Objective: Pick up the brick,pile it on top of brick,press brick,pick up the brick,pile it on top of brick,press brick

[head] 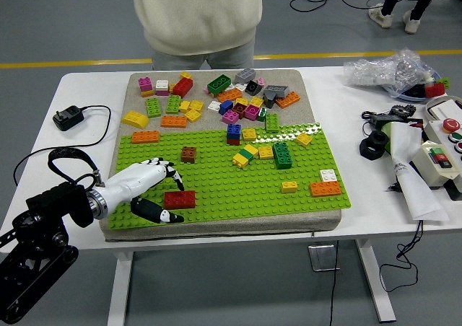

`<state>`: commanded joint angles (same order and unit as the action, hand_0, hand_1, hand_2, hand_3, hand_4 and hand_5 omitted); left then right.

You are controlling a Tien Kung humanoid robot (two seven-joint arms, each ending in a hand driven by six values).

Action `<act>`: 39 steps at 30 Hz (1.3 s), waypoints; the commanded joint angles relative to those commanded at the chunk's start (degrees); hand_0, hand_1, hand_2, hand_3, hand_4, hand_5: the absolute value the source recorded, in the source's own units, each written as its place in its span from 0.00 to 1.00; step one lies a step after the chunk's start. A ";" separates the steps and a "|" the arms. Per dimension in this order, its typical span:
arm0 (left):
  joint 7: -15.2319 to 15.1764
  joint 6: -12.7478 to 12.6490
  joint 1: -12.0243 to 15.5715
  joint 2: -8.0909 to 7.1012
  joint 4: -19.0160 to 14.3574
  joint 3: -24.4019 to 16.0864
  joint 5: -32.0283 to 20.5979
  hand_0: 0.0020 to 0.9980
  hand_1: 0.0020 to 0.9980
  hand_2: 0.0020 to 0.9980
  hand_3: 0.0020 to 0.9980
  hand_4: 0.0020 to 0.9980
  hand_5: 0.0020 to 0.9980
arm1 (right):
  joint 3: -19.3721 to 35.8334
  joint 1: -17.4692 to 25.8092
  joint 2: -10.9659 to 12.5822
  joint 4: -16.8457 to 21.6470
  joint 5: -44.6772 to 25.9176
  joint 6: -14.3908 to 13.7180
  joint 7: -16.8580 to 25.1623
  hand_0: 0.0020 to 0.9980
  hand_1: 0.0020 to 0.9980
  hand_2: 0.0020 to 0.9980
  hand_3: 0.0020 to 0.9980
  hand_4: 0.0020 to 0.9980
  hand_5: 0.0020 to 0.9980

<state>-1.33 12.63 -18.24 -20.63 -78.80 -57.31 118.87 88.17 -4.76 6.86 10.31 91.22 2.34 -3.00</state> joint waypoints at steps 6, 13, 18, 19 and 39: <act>-0.12 0.56 -0.04 0.30 0.99 0.04 0.65 1.00 1.00 0.93 0.62 1.00 0.53 | -0.02 0.00 -0.01 0.00 -0.05 0.00 0.02 0.77 0.68 0.73 0.75 1.00 0.69; -0.26 0.52 -0.03 0.53 1.50 -0.03 0.95 1.00 1.00 0.95 0.61 1.00 0.54 | -0.06 0.01 0.00 0.00 -0.14 0.01 0.01 0.77 0.68 0.73 0.75 1.00 0.69; -0.25 0.53 0.05 0.57 1.48 0.01 1.00 1.00 1.00 0.95 0.61 1.00 0.54 | -0.07 -0.03 0.00 0.00 -0.19 0.02 0.02 0.77 0.68 0.73 0.75 1.00 0.69; -0.25 0.53 0.06 0.57 1.48 0.01 1.00 1.00 1.00 0.95 0.61 1.00 0.54 | -0.08 -0.04 -0.01 0.00 -0.20 0.02 0.02 0.77 0.68 0.73 0.75 1.00 0.69; -0.74 -1.83 0.33 1.20 3.03 0.57 1.94 1.00 1.00 0.95 0.60 1.00 0.54 | -0.08 0.08 -0.01 0.00 -0.01 0.08 0.01 0.76 0.68 0.72 0.75 1.00 0.69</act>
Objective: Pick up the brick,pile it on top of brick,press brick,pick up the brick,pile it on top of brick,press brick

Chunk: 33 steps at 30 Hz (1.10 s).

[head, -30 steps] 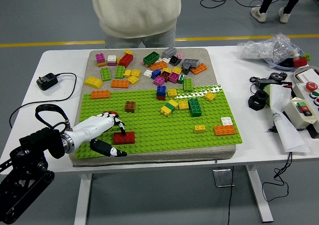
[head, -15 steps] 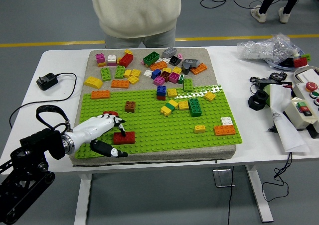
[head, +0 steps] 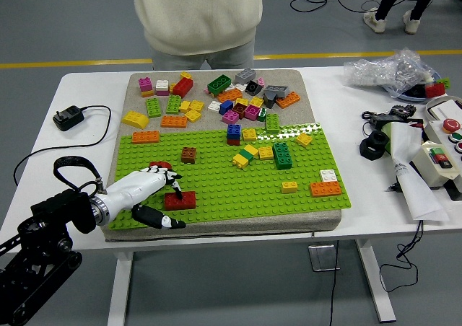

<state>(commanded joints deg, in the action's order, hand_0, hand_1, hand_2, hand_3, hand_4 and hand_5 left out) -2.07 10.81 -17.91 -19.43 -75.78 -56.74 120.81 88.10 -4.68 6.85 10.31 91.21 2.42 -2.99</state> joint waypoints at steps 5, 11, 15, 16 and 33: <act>-0.09 -0.30 -0.18 -0.03 0.36 0.10 -0.01 1.00 1.00 0.95 0.60 1.00 0.54 | -0.02 -0.04 -0.01 0.00 -0.02 0.01 0.01 0.76 0.68 0.73 0.75 1.00 0.69; -0.12 -0.68 -0.08 0.01 0.49 0.25 0.00 1.00 1.00 0.95 0.60 1.00 0.53 | -0.03 0.00 -0.02 0.00 0.00 0.03 0.00 0.76 0.68 0.72 0.75 1.00 0.69; -0.02 -0.36 -0.01 -0.03 0.58 0.31 0.00 1.00 1.00 0.94 0.60 1.00 0.53 | -0.05 0.00 0.00 0.00 0.00 0.04 0.01 0.76 0.68 0.72 0.75 1.00 0.69; 0.02 -0.35 0.04 -0.01 0.68 0.31 0.03 1.00 1.00 0.94 0.60 1.00 0.53 | -0.05 -0.01 0.00 0.00 -0.01 0.04 0.02 0.76 0.68 0.72 0.75 1.00 0.69; 0.13 -0.76 0.68 0.34 1.17 0.40 -0.04 1.00 1.00 0.94 0.60 0.98 0.50 | -0.16 -0.07 -0.04 0.00 -0.28 0.01 0.00 0.76 0.68 0.72 0.75 1.00 0.69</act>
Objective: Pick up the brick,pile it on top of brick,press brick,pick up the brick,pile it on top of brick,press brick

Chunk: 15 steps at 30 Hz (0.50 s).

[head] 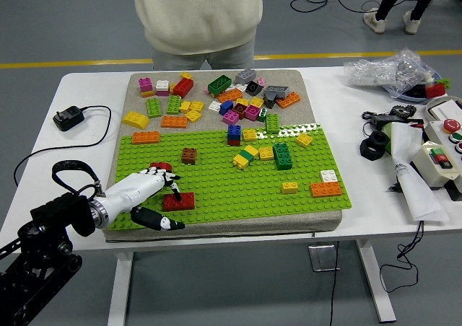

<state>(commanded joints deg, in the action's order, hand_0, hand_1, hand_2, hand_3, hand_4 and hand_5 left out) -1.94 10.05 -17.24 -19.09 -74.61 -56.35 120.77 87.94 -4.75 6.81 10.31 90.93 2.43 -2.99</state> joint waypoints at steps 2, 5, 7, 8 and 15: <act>0.05 0.05 -0.03 -0.01 0.16 -0.15 0.16 1.00 1.00 0.94 0.60 0.98 0.50 | 0.01 -0.02 0.01 0.00 0.01 -0.01 0.00 0.76 0.68 0.72 0.75 1.00 0.69; 0.12 0.26 0.08 -0.22 0.29 -0.50 0.29 1.00 1.00 0.94 0.59 0.98 0.50 | 0.02 -0.03 0.02 0.00 0.01 -0.02 0.01 0.76 0.68 0.72 0.75 1.00 0.69; 0.11 0.28 0.11 -0.29 0.27 -0.53 0.27 1.00 1.00 0.94 0.59 0.98 0.50 | 0.02 -0.02 0.02 0.00 0.01 -0.02 0.00 0.76 0.68 0.72 0.75 1.00 0.69; 0.11 0.29 0.11 -0.29 0.27 -0.53 0.27 1.00 1.00 0.94 0.59 0.98 0.50 | 0.02 -0.02 0.02 0.00 0.00 -0.02 0.00 0.76 0.68 0.72 0.75 1.00 0.69; 0.05 0.19 0.12 -0.13 0.17 -0.24 0.00 1.00 1.00 0.94 0.59 0.98 0.50 | 0.06 -0.03 -0.01 0.00 0.02 -0.02 0.02 0.76 0.68 0.73 0.75 1.00 0.69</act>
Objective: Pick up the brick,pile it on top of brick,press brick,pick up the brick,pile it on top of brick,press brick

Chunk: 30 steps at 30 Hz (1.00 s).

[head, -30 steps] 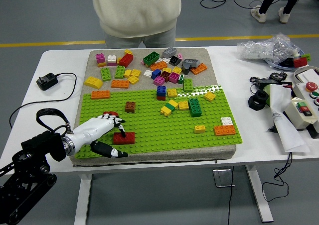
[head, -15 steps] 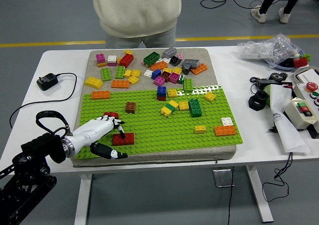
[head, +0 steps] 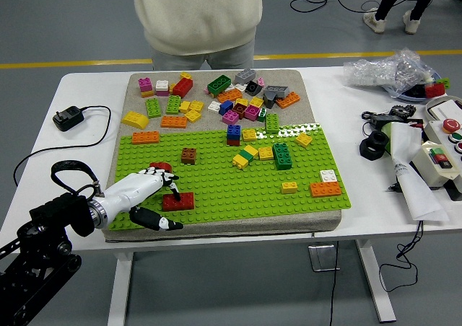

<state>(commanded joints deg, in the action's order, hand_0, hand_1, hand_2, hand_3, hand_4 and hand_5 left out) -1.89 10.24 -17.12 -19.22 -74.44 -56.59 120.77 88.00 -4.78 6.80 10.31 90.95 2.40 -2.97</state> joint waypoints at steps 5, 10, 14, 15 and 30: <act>-0.11 -0.18 -0.06 -0.31 -1.92 -1.15 -1.04 1.00 1.00 0.93 0.59 0.98 0.50 | 0.06 0.12 0.02 0.00 0.05 0.03 -0.08 0.76 0.68 0.72 0.75 1.00 0.69; -0.08 -0.08 -0.20 -0.84 -4.77 -2.37 -3.08 1.00 1.00 0.91 0.59 0.98 0.49 | 0.26 0.10 0.06 0.00 0.18 0.03 -0.22 0.76 0.68 0.72 0.75 1.00 0.69; 0.05 0.08 -0.45 -1.30 -6.54 -3.18 -4.17 1.00 1.00 0.87 0.59 0.98 0.49 | 0.23 0.05 0.03 0.00 0.10 0.03 -0.19 0.76 0.68 0.72 0.75 1.00 0.69; 0.06 0.09 -0.53 -1.40 -6.86 -3.37 -4.37 1.00 1.00 0.87 0.59 0.98 0.49 | 0.22 0.05 0.02 0.00 0.08 0.03 -0.20 0.76 0.68 0.72 0.75 1.00 0.69; -0.42 -1.76 -6.79 -1.98 -3.05 -5.84 -2.93 1.00 0.92 0.75 0.64 0.99 0.48 | 0.01 -0.09 0.16 0.00 0.26 0.15 -0.27 0.76 0.68 0.72 0.75 1.00 0.69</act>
<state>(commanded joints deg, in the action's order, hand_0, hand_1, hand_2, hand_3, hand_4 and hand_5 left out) -2.31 8.48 -23.91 -21.20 -77.48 -62.43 117.84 88.01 -4.87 6.96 10.31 91.21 2.56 -3.24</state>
